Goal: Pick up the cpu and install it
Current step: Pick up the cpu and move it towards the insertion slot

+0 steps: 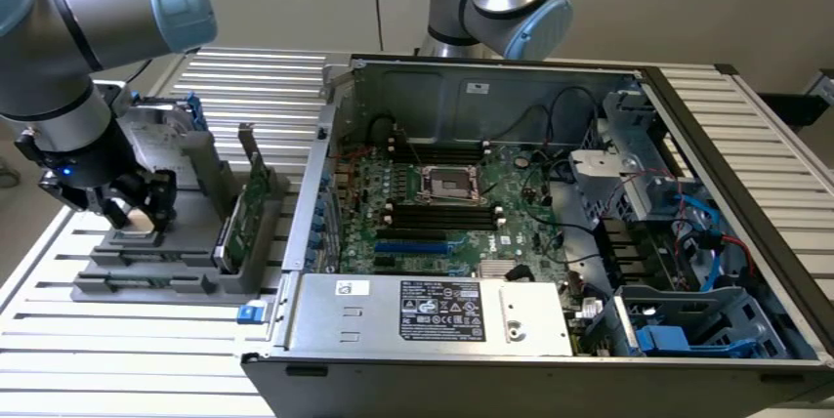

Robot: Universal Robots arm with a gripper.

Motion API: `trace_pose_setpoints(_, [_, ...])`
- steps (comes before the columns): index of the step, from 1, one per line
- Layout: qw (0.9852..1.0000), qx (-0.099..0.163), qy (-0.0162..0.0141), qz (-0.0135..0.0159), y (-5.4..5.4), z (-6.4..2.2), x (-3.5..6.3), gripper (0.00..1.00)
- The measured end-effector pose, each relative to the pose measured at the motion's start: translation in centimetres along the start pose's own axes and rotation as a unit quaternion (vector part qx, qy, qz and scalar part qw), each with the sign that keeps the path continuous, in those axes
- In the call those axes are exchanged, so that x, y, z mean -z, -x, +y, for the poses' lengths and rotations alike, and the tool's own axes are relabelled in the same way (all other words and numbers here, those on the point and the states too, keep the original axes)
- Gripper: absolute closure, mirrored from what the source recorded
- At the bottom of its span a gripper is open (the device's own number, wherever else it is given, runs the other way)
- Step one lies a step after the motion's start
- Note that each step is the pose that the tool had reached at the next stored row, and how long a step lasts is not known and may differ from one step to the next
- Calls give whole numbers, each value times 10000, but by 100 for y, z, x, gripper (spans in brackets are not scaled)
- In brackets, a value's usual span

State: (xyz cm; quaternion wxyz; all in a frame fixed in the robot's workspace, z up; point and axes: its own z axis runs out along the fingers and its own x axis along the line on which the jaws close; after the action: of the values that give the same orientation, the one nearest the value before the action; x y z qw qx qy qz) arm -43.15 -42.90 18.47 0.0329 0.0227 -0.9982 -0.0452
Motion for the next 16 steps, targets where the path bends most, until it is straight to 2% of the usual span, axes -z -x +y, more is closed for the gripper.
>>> trace_pose_setpoints(9, [10000,-5,3,27,0,1,3,45])
trace_pose_setpoints(16, [10000,-6,2,35,-5,7,71,45])
